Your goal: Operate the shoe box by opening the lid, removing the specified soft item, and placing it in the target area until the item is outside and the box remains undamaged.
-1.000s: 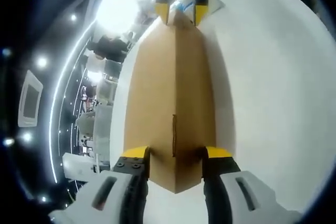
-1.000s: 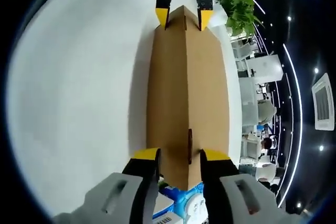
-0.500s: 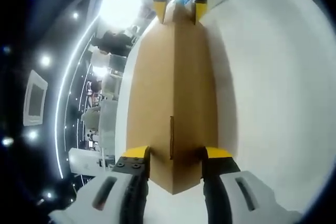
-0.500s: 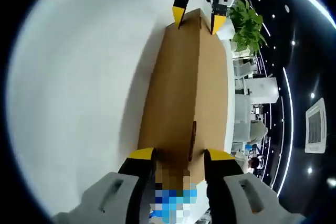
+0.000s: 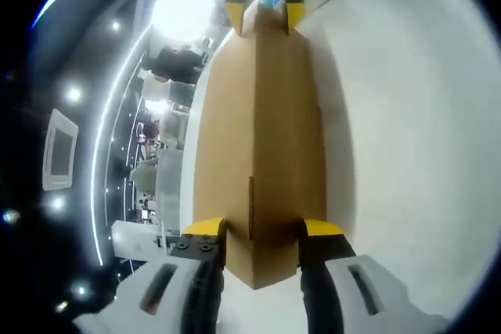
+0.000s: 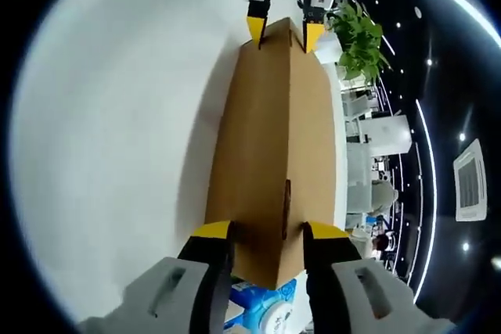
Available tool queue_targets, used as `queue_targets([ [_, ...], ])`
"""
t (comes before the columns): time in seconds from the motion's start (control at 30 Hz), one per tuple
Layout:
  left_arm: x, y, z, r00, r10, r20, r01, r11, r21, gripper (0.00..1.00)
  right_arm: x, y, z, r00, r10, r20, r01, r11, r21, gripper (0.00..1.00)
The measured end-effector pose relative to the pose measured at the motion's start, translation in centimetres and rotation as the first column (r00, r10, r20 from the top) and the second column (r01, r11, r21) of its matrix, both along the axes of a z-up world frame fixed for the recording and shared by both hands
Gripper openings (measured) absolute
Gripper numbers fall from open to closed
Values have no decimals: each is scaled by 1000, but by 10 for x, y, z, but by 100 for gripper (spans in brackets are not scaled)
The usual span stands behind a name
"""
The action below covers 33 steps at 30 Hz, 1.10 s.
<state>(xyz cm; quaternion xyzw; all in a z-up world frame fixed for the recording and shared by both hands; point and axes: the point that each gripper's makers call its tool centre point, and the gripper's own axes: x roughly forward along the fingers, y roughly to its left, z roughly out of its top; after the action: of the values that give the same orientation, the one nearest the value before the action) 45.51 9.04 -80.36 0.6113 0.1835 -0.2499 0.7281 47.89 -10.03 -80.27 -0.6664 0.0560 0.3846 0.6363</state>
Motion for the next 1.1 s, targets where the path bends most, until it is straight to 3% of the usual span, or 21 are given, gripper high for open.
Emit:
queue_targets([
  [0.43,-30,-24,1,998,-50,-21,50,999,-15,36,-43,-24,1,997,-67,-43,68,998,12,34],
  [0.6,-36,-29,1,998,-49,-30,49,999,-7,36,-50,-27,2,991,-107,-74,110,993,40,34],
  [1.1,-43,-31,2,999,-39,-35,39,999,-11,36,-58,-31,3,994,-83,-67,83,997,5,32],
])
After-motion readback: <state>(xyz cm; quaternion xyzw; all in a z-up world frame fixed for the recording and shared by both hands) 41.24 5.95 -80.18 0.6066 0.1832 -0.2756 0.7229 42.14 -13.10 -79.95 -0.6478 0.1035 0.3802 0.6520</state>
